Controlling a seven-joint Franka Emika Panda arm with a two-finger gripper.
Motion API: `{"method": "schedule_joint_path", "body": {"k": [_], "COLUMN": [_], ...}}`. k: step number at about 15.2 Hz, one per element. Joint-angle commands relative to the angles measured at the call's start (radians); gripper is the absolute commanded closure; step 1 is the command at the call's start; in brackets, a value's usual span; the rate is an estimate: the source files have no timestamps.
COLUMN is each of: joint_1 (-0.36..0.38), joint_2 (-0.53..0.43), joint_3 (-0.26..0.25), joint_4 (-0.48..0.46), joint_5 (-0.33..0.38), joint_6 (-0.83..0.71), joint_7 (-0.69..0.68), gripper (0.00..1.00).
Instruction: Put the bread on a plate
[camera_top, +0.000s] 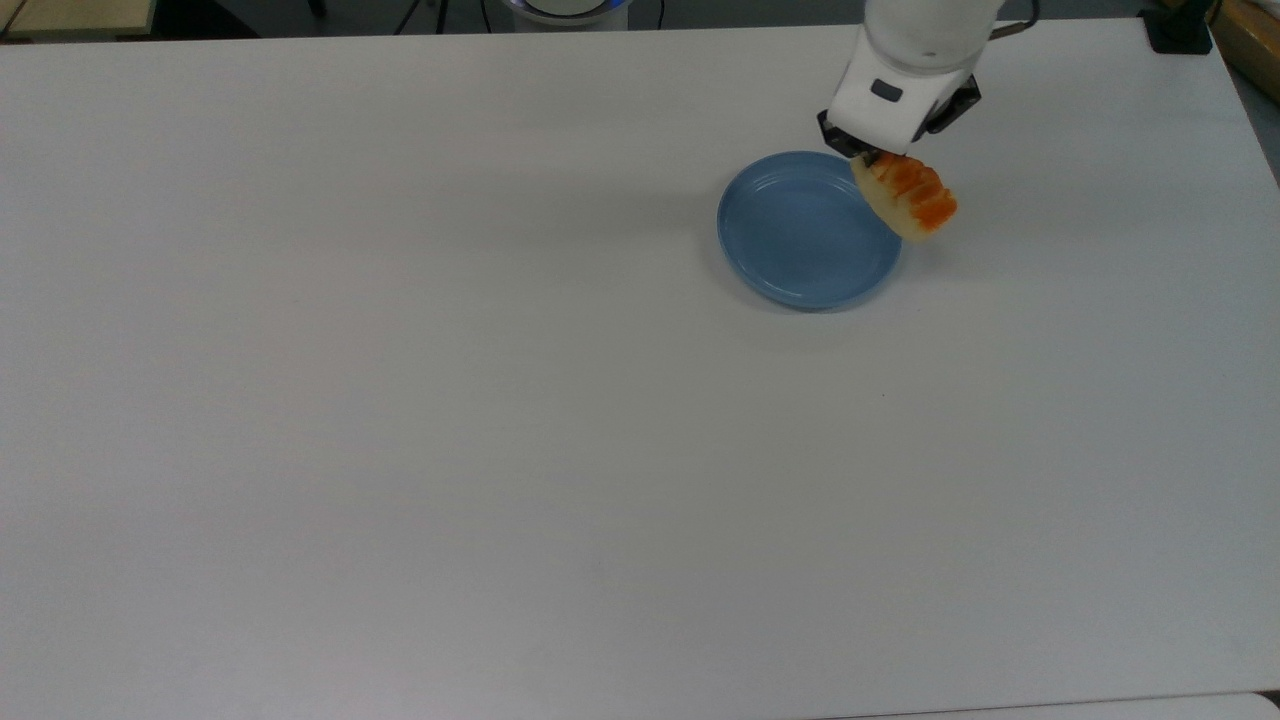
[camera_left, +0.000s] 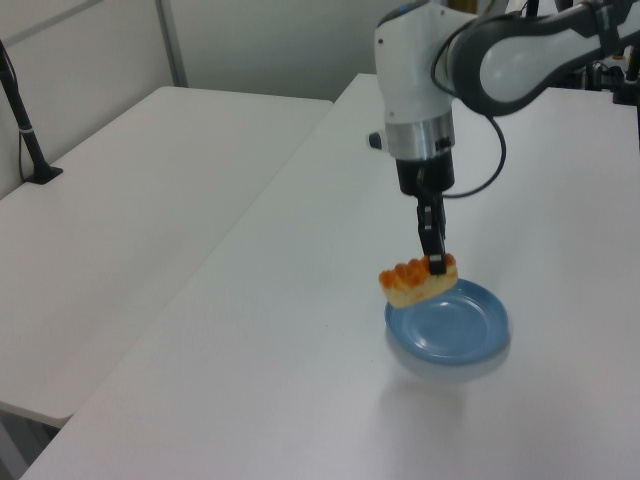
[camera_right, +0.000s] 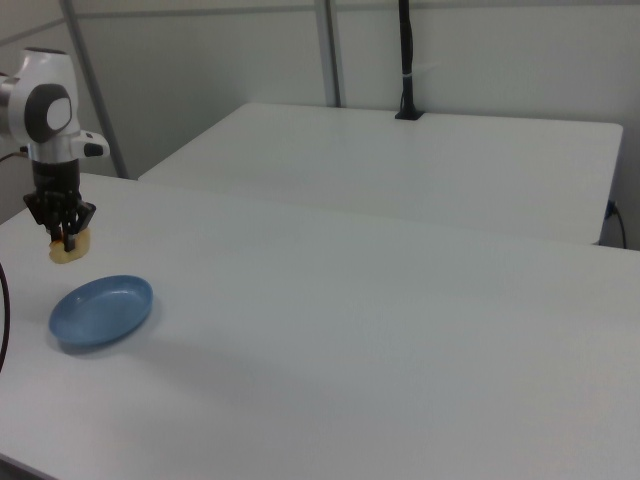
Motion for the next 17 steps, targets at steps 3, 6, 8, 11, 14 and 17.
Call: {"method": "schedule_joint_path", "body": {"k": [3,6,8,11,14,17], "joint_1": [-0.018,-0.032,-0.035,-0.033,-0.035,-0.061], "joint_2": [0.025,0.053,0.057,0.059,0.054,0.002], "joint_3": [0.006,0.006,0.006,0.006,0.006,0.006], "joint_4": [-0.043,-0.072,-0.113,-0.170,-0.172,-0.166], "joint_5": [-0.041,-0.085,-0.125,-0.159,-0.161,-0.161], "joint_6": [0.069,0.111,0.118,0.139,0.145,0.118], "joint_7": [0.034,0.032,0.032,0.044,0.095,0.123], "gripper": [0.72,0.62,0.54,0.00,0.00,0.00]}}
